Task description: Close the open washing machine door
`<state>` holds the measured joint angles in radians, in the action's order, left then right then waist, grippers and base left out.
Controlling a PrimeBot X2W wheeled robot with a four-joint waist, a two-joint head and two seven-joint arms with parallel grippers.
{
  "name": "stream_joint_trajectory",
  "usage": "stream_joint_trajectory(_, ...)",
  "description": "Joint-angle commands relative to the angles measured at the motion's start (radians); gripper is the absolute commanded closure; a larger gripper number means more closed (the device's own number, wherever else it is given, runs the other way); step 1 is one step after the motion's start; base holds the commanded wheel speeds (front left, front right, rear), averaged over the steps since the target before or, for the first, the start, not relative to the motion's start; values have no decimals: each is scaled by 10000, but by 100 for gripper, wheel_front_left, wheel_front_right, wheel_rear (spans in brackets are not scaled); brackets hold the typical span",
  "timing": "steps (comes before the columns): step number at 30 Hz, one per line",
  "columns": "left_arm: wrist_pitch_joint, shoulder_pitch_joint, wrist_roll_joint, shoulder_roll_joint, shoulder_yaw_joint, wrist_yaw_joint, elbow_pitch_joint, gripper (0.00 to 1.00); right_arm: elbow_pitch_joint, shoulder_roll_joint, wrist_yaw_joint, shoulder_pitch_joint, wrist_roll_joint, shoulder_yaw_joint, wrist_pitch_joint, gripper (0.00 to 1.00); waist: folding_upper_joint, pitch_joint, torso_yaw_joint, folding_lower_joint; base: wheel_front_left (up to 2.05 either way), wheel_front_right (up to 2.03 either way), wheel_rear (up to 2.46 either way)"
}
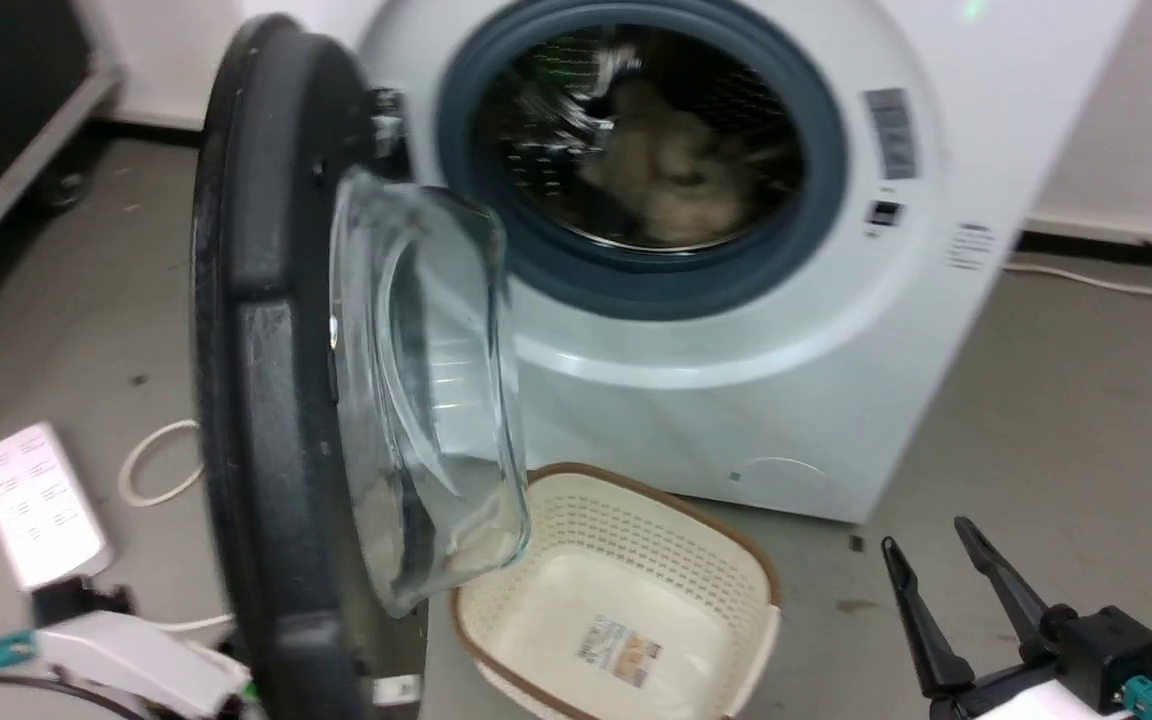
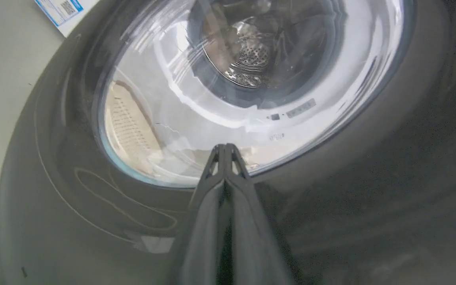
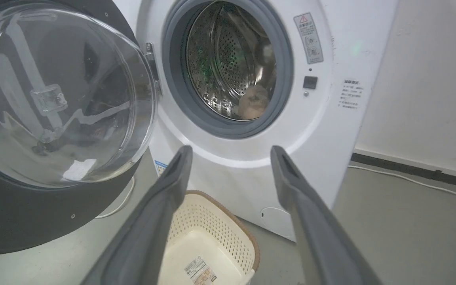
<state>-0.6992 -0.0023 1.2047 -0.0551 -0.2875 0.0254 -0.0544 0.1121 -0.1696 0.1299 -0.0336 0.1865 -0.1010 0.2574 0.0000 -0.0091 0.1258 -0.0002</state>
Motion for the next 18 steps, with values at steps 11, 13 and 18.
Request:
stream_joint_trajectory(11,4056,-68,2360,47,4218,-270,817,100,-113,-403,8,272,227,-306,44,0,0,935,-3071,2,0,0,0)
stream_joint_trajectory(13,4669,-529,2625,47,4606,-366,1147,100,-129,-438,8,363,293,-351,44,0,0,1131,-3434,2,0,0,0)
stream_joint_trajectory(18,6277,-2036,3201,48,5447,-614,2205,100,-136,-499,8,576,454,-451,44,0,0,1609,-4138,2,0,0,0)
